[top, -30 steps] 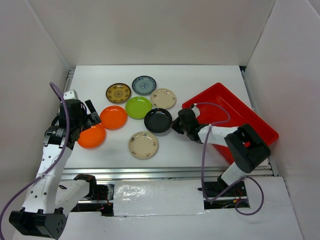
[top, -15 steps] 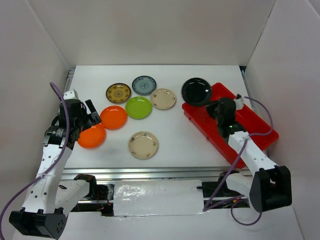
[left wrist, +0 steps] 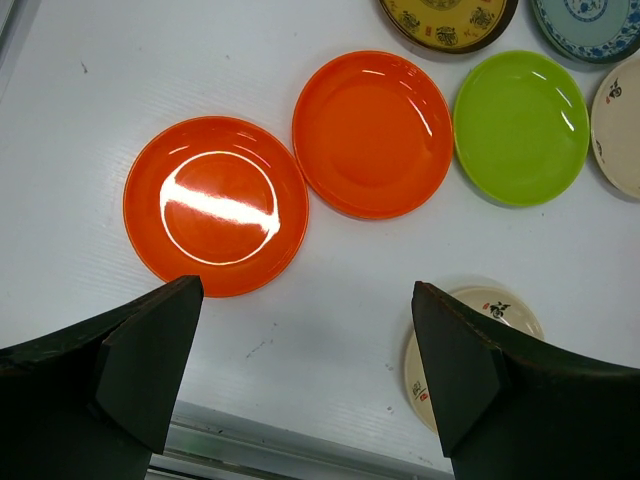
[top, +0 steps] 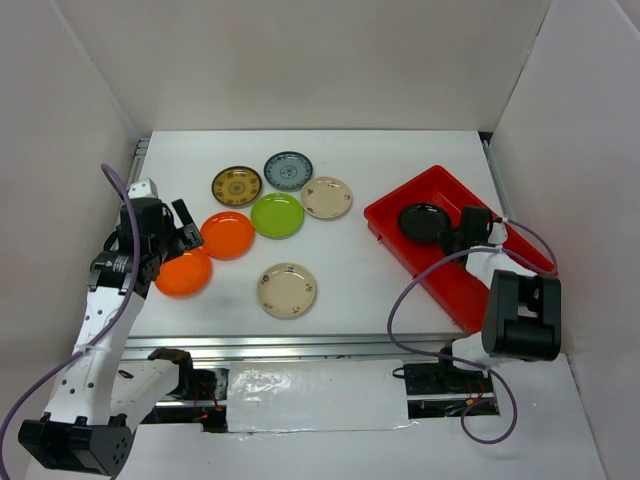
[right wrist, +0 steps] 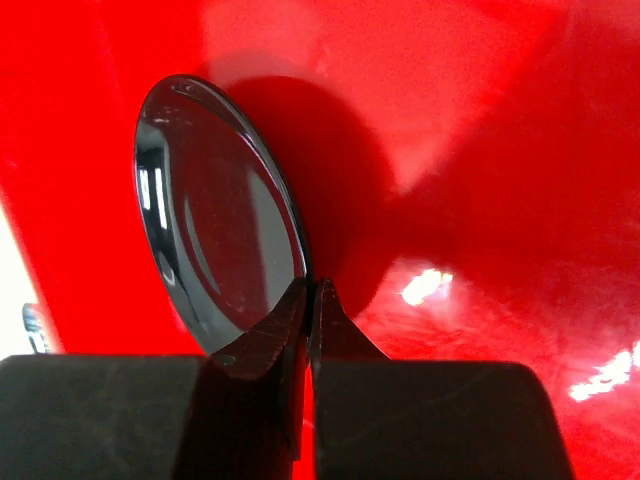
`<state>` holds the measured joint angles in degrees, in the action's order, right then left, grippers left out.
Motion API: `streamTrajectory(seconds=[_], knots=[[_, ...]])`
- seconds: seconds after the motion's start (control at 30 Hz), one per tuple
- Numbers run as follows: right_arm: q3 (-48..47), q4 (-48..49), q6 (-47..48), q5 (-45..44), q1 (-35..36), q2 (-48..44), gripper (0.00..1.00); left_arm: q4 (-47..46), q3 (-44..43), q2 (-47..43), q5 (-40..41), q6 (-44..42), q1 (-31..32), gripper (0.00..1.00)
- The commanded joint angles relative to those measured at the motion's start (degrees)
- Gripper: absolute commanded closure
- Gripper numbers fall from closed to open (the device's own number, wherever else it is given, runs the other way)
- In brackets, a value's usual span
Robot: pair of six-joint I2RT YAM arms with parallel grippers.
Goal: Place the plates into the plastic bin on the countertop
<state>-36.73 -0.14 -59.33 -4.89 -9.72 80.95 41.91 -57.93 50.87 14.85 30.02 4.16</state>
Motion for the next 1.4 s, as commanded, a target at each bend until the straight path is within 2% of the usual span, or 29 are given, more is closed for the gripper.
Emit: streamTrajectory(seconds=[0.0,0.1,0.13,0.2,0.23,0.27,0.43,0.5,0.53,0.57,0.6,0.63,0.73,0.9,1.07,1.23,1.37], knots=[[-2.46,4.10,0.36,2.86,-0.92,3.24,1.00,-2.18,-0.52,0.37,-0.44,-1.10,-0.12,0.01],[-3.52,4.19,1.06,4.18,-1.01,4.57,0.90,-2.10,-0.43,0.63,-0.44,-1.10,-0.12,0.01],[-3.70,3.92,1.58,4.44,-1.01,4.22,0.61,-2.10,-0.51,0.63,-0.52,-1.10,-0.12,0.01],[-4.14,0.77,0.89,2.18,-0.14,1.43,0.21,-2.10,-0.43,0.72,-0.61,-1.28,-0.03,0.01],[-4.31,-0.98,0.62,-0.01,0.83,-0.51,0.07,-2.10,-0.43,0.81,-0.61,-1.28,-0.12,0.01],[-4.14,-3.26,0.36,-4.56,1.88,-2.44,0.00,-2.10,-0.51,0.89,-0.53,-1.28,-0.12,0.01],[-5.45,-8.46,2.45,-15.31,11.88,-16.86,0.00,-2.10,-0.60,1.25,-0.79,-1.28,-0.12,0.01],[-5.98,-6.46,7.52,-14.55,16.11,-21.42,0.00,-2.10,-0.60,1.16,-0.53,-1.11,-0.12,0.01],[-6.16,-5.06,9.13,-11.41,18.13,-22.23,0.00,-2.01,-0.60,1.16,-0.35,-1.02,-0.12,0.01],[-6.51,-3.48,10.71,-9.20,22.76,-22.50,0.00,-2.01,-0.69,1.25,0.00,-0.93,-0.12,0.01],[-6.95,-1.90,13.08,-5.87,24.90,-21.72,0.00,-1.83,-0.60,1.16,0.61,-0.75,-0.12,0.01],[-8.34,-2.40,15.88,1.04,28.31,-20.49,0.00,-1.66,-0.69,1.33,0.96,-0.49,-0.12,0.01],[-9.15,-2.75,20.21,12.22,33.08,-13.64,0.01,-1.13,-0.87,1.68,1.94,-0.05,-0.12,0.01],[-5.72,4.88,23.46,25.61,43.01,-2.48,0.08,-1.22,-1.04,2.39,1.41,-0.23,-0.12,0.01],[-3.53,10.33,22.16,28.61,46.28,5.87,0.14,-1.39,-0.87,2.39,0.97,-0.40,-0.12,0.01],[-5.19,10.08,19.17,29.23,47.59,11.15,0.24,-1.30,-0.95,2.57,0.88,-0.49,-0.03,0.01],[-5.28,12.08,16.62,30.80,48.12,15.55,0.37,-1.39,-0.87,2.13,0.79,-0.58,-0.12,0.01]])
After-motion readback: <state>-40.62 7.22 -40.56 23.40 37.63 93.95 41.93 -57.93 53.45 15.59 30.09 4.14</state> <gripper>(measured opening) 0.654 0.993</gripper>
